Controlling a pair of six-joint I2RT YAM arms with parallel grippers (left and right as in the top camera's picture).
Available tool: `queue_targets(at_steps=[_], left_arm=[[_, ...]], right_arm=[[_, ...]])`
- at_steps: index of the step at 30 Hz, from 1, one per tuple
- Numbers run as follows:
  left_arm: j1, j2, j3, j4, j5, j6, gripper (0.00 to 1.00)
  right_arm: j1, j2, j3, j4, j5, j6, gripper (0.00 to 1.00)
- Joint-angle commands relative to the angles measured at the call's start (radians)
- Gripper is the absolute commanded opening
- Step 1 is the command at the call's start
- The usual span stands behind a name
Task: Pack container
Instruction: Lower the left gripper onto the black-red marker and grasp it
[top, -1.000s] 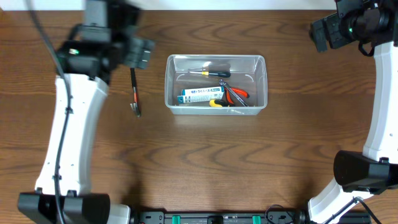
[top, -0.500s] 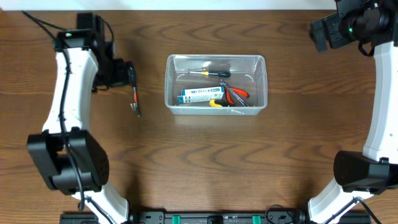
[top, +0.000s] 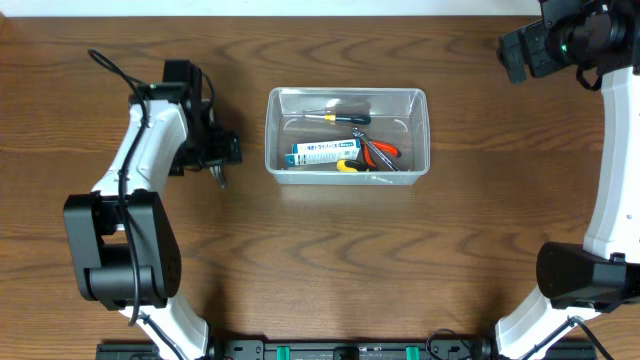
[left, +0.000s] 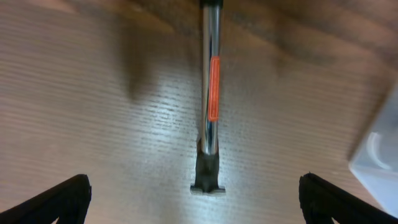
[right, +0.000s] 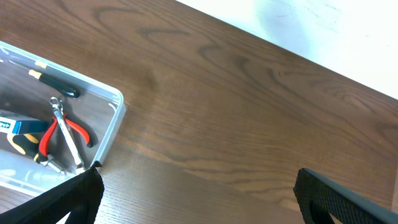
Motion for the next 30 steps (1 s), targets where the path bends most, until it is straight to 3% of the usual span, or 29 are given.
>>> queue_targets(at_steps=[1,17,30], left_arm=[[0.003,0.000,-0.051,0.032,0.002,0.031,0.98],[0.003,0.005,-0.169,0.232,0.001,0.050,0.98],[0.003,0.085,-0.178,0.249,0.001,0.050,0.98]], right_arm=[[-0.003,0.004,-0.002,0.003,-0.008,0.011,0.99],[-0.003,0.004,-0.002,-0.001,-0.008,0.011,0.99],[-0.003,0.004,-0.002,-0.005,-0.008,0.011,0.99]])
